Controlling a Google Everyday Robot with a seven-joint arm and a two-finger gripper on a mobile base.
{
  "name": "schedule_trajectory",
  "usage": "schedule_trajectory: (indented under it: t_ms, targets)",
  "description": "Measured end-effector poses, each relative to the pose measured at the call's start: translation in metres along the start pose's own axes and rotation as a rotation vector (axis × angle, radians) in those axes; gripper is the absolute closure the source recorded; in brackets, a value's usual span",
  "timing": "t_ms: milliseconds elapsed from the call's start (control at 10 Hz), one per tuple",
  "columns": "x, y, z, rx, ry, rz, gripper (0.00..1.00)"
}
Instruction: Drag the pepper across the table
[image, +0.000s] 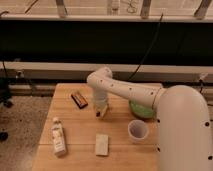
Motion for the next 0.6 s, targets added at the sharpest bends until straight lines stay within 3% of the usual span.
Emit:
schedule_trajectory:
  t_ms: [600]
  targets:
    - [-0.0056,0.0009,-0.0007,-0.005,-0.002,-0.027,1.0]
